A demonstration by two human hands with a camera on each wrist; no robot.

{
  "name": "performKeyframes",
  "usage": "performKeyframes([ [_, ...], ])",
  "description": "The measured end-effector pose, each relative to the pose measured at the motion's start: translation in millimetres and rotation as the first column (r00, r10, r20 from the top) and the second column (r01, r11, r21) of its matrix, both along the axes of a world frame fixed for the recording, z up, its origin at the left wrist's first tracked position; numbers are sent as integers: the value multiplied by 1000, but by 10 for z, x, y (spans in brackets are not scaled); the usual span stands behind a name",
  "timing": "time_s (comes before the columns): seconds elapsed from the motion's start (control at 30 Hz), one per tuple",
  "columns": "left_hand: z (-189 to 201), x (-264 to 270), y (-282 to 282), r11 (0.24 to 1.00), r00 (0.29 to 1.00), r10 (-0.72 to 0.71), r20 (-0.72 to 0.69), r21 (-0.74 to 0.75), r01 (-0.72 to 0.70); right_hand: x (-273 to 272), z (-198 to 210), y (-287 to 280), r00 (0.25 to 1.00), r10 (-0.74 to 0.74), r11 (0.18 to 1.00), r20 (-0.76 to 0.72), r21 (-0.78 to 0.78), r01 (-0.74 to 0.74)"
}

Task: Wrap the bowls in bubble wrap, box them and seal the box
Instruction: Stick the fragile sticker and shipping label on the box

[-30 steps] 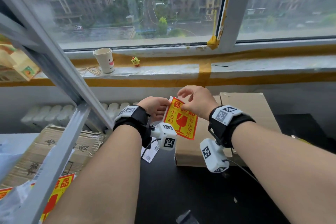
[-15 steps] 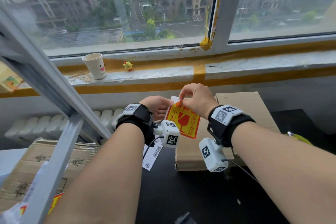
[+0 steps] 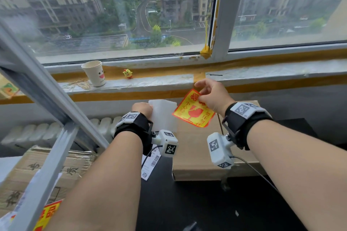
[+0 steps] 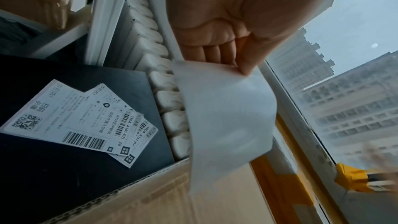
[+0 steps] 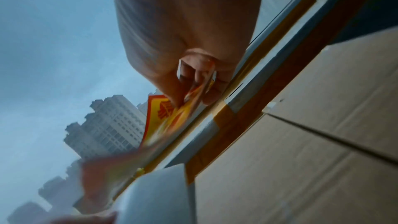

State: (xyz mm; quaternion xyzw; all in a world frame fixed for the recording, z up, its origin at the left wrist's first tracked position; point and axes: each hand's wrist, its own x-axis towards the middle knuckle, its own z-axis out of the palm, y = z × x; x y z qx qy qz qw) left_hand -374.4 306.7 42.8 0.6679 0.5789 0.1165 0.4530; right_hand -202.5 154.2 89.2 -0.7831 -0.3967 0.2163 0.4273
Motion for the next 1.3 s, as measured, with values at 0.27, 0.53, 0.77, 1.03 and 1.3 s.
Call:
performKeyframes([
  [0.27,-156,-148,99,994,984,8,-177,108,11,51,-341,-33,985,167,934,35,-325,-147],
  [0.53,-579,-245,155,981,997,11,74,-194,4,40,-565,141,960,246,902,134,-394,-176],
  [0.77,-574,-170,83,933,977,17,213,-356,61,3,-643,271,939,285,898,193,-395,-191],
  [1.03,-631,-212,129,927,974,58,220,-373,29,8,-760,250,897,271,890,349,-445,-96],
  [1.3,-507,-125,55,925,959,82,271,-378,28,49,-680,46,920,324,824,221,-544,-159],
])
